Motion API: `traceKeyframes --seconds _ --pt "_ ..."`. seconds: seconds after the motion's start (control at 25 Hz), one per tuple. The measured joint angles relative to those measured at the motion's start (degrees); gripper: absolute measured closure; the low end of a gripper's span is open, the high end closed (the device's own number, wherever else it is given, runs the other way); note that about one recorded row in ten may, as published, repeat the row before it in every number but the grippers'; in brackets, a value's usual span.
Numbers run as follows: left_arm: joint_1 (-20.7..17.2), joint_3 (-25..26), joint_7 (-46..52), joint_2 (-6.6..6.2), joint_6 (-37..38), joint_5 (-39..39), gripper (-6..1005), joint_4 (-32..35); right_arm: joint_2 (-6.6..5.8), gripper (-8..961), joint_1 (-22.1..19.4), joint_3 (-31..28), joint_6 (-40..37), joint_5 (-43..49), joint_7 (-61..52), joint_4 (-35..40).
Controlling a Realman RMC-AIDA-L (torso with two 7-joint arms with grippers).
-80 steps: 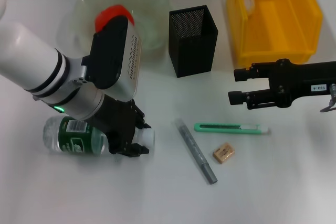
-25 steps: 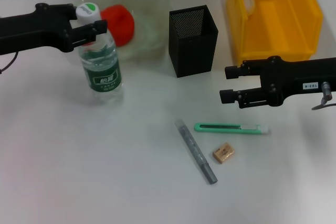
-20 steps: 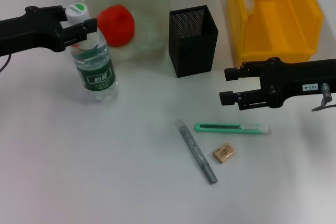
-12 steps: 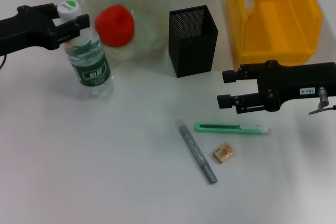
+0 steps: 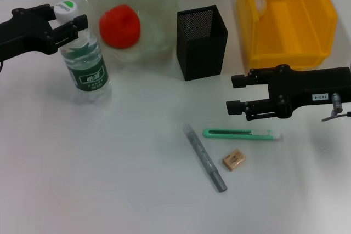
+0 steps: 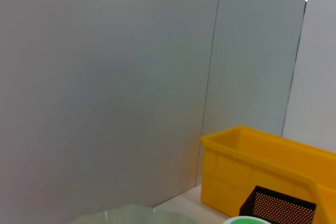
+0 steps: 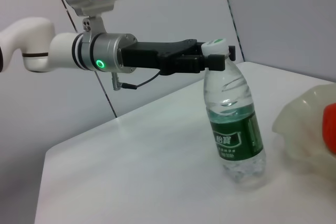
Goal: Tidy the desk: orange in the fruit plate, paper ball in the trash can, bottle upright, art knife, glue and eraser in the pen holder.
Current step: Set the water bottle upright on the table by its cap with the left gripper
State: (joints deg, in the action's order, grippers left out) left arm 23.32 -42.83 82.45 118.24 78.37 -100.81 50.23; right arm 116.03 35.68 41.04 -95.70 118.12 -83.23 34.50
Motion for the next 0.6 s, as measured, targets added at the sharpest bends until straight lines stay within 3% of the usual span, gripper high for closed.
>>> traceKeyframes --seconds 0.6 --pt "0.33 -0.42 -1.50 0.11 -2.62 0.09 555 -1.70 -0.01 191 0.08 0.00 -0.01 0.02 0.00 0.04"
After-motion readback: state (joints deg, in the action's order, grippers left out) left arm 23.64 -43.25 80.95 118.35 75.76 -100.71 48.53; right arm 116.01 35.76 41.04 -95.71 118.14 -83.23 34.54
